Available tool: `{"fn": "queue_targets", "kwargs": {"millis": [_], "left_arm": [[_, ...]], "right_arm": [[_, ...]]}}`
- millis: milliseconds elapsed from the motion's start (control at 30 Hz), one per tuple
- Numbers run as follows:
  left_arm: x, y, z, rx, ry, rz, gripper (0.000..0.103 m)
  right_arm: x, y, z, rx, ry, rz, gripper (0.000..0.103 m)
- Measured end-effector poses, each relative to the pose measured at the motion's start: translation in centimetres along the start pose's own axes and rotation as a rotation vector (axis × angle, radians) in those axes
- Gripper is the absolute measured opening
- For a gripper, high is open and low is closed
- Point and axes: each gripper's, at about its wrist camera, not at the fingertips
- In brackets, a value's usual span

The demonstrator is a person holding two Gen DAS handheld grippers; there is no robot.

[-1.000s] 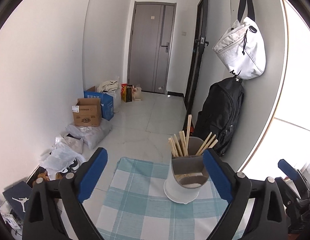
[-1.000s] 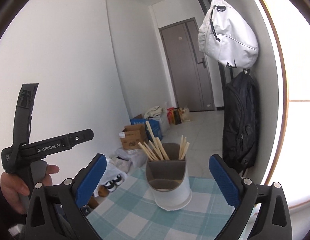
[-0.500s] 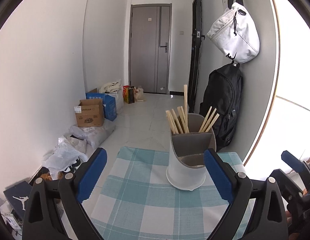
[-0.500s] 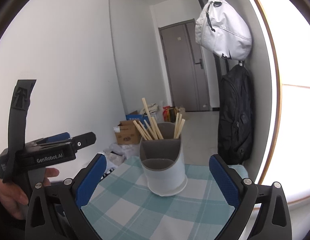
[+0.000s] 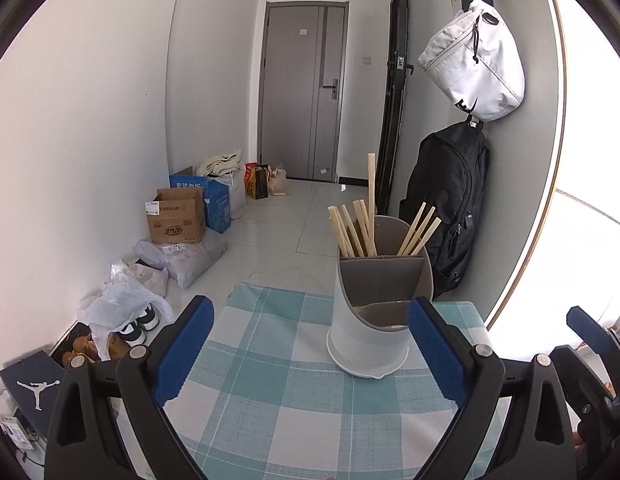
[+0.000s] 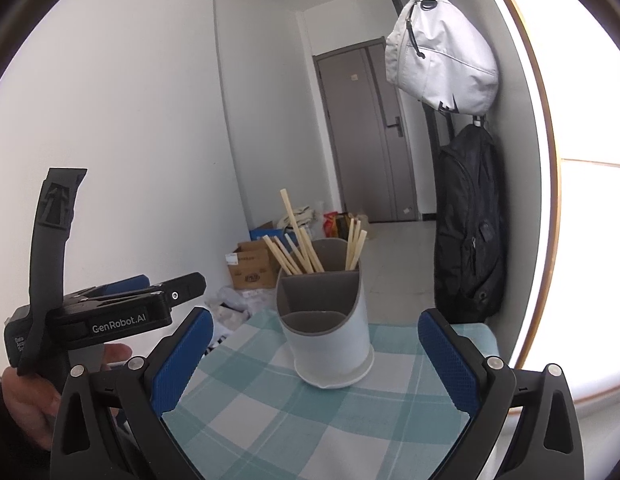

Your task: Organize utensils

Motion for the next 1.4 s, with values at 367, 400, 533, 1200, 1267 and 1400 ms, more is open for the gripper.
{"fn": "queue_targets", "kwargs": {"millis": [367,400,533,1200,1267,1400], "left_arm": [[-0.75,-0.08,-0.43,-0.016,0.033,-0.009,0.095],[-0.78,-0.09,-0.45,-0.016,0.032,-0.01,0.095],[-0.8,-0.31,-0.39,-0.035,0.025,-0.014,0.095],[-0.52,-0.16,0.06,-0.014,0.011,-0.018,0.095],[-0.47,-0.18,0.08,-0.017,0.008,-0.017,0.095],[-0.45,-0.23,0.18,-0.021,0.003,-0.019,0.095]], "right_arm": [[-0.26,-0.31,0.32,-0.014,0.014,-0.007,0.103],[-0.22,-0.34,0.32,-0.014,0.013,-0.006,0.103],[-0.05,-0.38,0.32,-0.013,0.005,-0.007,0.103],[0.1,-0.14,0.31,-0.011,-0.002,-0.008,0.103],[0.07,-0.14,0.33,-0.01,0.001,-0.006,0.103],[0.03,-0.13,0.31,-0.012,0.004,-0.009,0.103]]}}
Point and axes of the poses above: each gripper's, at about its wrist camera, not at the fingertips, and y roughly against the way its jaws point, x to its right, z to its underside, and after that the axes turned 14 degrees about y, right-handed
